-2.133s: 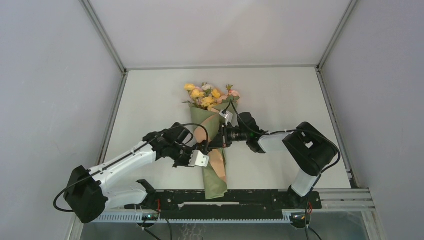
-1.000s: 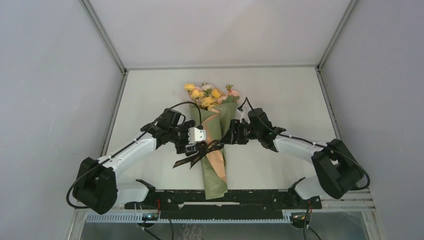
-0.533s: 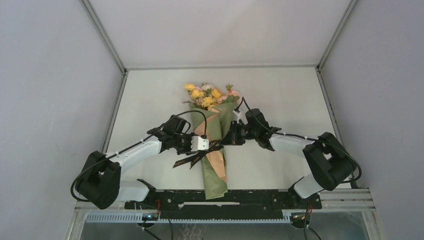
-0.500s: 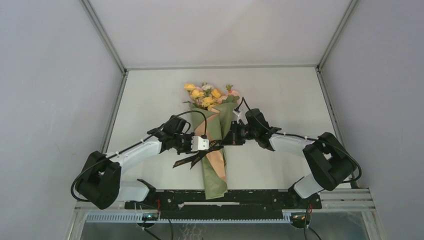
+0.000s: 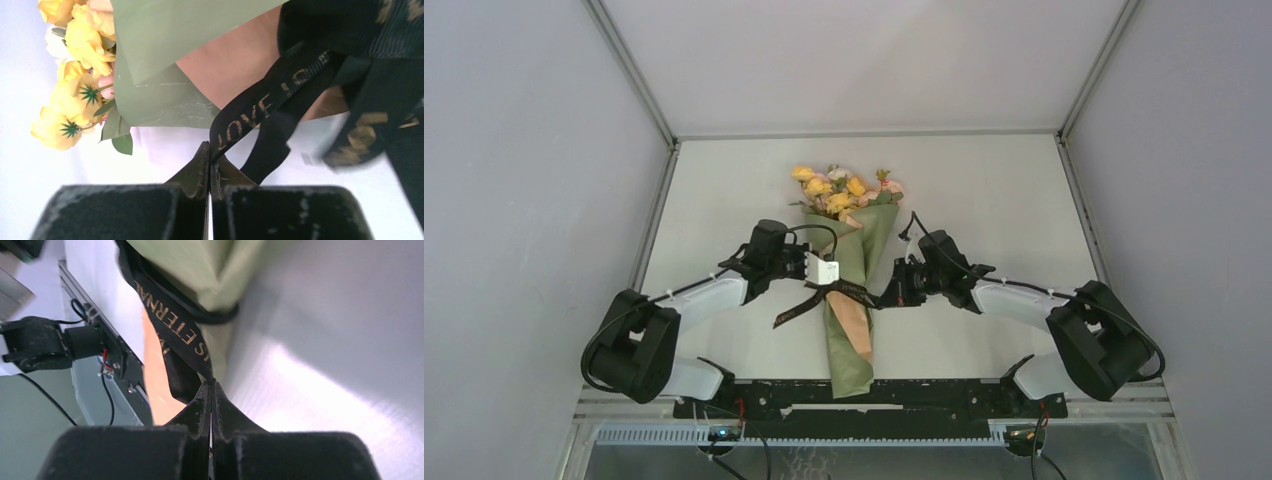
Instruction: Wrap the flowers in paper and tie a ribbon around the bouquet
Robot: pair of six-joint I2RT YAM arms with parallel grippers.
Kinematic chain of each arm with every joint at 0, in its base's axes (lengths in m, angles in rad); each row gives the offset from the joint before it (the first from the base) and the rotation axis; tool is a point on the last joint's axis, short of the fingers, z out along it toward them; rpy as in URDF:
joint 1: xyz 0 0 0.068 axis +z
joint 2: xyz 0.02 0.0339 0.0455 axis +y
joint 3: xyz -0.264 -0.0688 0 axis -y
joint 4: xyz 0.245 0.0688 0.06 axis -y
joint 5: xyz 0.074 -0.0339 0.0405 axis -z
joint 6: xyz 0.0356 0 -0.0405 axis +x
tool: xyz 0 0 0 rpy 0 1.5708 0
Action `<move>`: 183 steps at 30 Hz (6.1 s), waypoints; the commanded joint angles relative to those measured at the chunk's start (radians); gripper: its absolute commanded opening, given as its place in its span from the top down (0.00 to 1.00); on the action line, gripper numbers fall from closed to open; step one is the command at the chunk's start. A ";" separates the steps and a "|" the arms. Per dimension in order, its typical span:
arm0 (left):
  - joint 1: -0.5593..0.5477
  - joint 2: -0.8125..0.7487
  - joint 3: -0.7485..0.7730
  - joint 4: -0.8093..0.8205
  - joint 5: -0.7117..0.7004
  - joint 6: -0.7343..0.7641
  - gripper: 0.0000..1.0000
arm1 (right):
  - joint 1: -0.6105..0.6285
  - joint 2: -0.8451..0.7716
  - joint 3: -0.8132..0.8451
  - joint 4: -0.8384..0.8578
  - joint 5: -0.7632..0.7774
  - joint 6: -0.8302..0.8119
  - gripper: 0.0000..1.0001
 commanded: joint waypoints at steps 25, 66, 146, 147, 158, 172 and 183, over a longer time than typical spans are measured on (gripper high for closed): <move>0.083 -0.083 0.032 -0.233 0.109 0.324 0.09 | -0.032 -0.098 -0.051 -0.102 0.002 -0.035 0.65; -0.149 -0.155 0.049 -0.357 0.215 -0.090 0.80 | 0.069 0.174 0.193 0.220 -0.063 0.048 0.57; -0.304 -0.223 0.066 -0.915 0.179 0.112 1.00 | 0.034 0.126 0.092 0.076 -0.073 -0.045 0.38; -0.312 -0.219 0.065 -0.915 0.179 0.113 1.00 | 0.032 0.131 0.091 0.090 -0.077 -0.042 0.42; -0.390 -0.196 0.083 -0.953 0.246 0.041 1.00 | 0.027 0.106 0.092 0.053 -0.022 -0.076 1.00; -0.028 -0.171 0.314 -0.966 0.197 -0.040 0.17 | 0.053 0.089 0.092 0.052 -0.009 -0.078 1.00; -0.013 0.011 0.208 -0.752 0.144 0.126 0.03 | 0.057 0.093 0.092 0.046 -0.012 -0.073 1.00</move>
